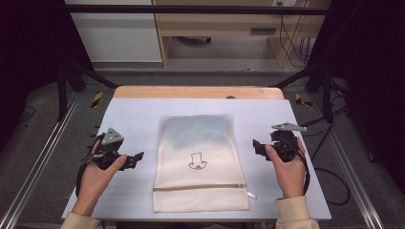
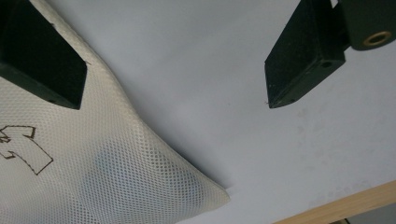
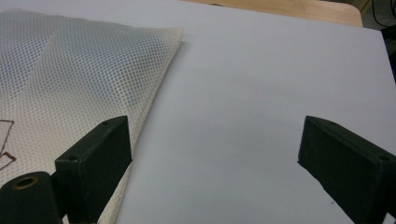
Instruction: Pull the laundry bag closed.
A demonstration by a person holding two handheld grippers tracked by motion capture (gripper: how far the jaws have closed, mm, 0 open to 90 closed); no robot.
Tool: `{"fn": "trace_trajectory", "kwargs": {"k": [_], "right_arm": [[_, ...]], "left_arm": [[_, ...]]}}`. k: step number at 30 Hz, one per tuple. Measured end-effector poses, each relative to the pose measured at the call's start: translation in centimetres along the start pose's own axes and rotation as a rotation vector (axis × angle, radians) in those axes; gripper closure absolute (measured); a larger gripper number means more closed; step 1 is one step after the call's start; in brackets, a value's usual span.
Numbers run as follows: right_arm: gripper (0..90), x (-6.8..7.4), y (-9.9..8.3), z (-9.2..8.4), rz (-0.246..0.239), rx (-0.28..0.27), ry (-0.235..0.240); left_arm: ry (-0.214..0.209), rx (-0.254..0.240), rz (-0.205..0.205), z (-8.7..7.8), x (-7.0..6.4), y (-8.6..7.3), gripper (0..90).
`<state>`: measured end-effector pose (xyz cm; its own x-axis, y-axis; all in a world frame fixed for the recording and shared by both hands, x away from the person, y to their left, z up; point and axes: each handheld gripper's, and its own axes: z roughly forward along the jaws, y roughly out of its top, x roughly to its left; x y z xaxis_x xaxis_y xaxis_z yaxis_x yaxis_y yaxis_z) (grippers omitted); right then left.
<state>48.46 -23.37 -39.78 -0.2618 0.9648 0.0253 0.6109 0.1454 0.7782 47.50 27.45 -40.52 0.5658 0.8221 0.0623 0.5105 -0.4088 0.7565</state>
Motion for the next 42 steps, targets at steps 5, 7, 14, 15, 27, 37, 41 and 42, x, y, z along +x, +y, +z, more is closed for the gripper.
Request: {"fn": "trace_trajectory", "kwargs": {"k": [5, 7, 14, 15, 27, 37, 41, 42], "right_arm": [[8.5, -1.0, -0.4, 0.7, 0.019, 0.01, 0.001], [7.4, -1.2, -0.6, 1.0, 0.01, 0.025, 0.008], [8.2, -2.1, -1.1, 2.0, 0.015, 0.077, 0.007], [8.1, -2.3, -1.2, 2.2, 0.015, 0.088, 0.008], [9.3, -3.7, -2.6, 3.5, 0.047, 0.134, -0.017], [9.8, -4.6, -3.9, 3.8, 0.058, 0.152, -0.021], [10.2, -4.7, -4.4, 3.9, 0.056, 0.153, -0.015], [10.3, -4.8, -4.5, 3.8, 0.061, 0.148, -0.014]], "left_arm": [[0.003, 0.002, -0.003, 0.2, 0.8, -0.2, 4.6], [0.007, 0.002, -0.004, 0.2, 1.0, -0.2, 4.5], [0.034, 0.027, -0.015, 0.6, 2.3, -0.9, 4.4], [0.031, 0.027, -0.02, 0.7, 2.4, -1.0, 4.5], [0.051, 0.07, -0.051, 1.6, 3.7, -2.5, 4.9], [0.065, 0.068, -0.095, 1.7, 4.9, -3.9, 5.1], [0.068, 0.064, -0.104, 2.0, 5.1, -4.4, 5.2], [0.07, 0.063, -0.107, 2.0, 5.1, -4.5, 5.2]]}}
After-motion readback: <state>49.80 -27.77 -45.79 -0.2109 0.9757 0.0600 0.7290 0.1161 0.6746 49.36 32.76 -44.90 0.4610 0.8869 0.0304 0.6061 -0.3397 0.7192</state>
